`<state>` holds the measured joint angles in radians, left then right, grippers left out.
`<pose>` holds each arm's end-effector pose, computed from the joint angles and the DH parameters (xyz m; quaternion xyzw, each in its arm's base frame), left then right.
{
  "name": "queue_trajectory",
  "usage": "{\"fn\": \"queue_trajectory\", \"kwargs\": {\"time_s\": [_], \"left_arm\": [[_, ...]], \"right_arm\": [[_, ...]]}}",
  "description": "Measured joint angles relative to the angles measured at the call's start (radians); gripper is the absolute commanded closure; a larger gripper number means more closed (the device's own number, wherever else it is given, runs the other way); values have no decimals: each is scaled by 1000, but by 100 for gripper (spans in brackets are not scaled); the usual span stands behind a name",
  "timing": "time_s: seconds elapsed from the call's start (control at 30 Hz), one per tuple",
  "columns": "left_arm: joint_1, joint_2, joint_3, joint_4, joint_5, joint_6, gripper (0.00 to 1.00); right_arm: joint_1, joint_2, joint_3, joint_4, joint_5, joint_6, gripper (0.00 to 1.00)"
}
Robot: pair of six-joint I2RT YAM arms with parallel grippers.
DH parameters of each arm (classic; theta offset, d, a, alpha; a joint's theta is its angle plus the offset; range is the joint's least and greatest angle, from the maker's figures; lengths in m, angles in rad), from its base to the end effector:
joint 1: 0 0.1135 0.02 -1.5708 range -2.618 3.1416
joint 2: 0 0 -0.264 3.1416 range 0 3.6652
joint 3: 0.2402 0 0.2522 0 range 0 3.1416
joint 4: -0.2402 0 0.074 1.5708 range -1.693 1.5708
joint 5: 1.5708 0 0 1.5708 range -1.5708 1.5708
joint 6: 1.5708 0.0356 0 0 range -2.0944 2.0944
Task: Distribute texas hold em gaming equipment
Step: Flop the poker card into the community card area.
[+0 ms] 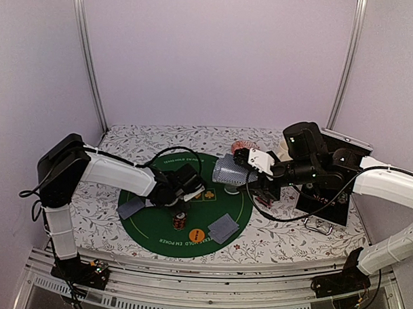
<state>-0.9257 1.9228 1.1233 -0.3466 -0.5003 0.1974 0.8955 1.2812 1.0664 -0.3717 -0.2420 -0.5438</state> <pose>0.2350 -0.2839 0.1316 0.4602 0.8294 0.1534 0.2770 0.1728 0.2295 0.3128 -0.6195 0.6203 0.1868 0.4432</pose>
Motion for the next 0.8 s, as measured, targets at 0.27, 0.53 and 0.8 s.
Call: {"fn": "queue_trajectory", "kwargs": {"time_s": [0.27, 0.53, 0.8], "left_arm": [[0, 0, 8, -35, 20, -10, 86], [0, 0, 15, -66, 35, -15, 75], [-1, -3, 25, -84, 53, -17, 74]], "right_arm": [[0, 0, 0, -3, 0, 0, 57], [0, 0, 0, -4, 0, 0, 57], [0, 0, 0, -4, 0, -1, 57]]}}
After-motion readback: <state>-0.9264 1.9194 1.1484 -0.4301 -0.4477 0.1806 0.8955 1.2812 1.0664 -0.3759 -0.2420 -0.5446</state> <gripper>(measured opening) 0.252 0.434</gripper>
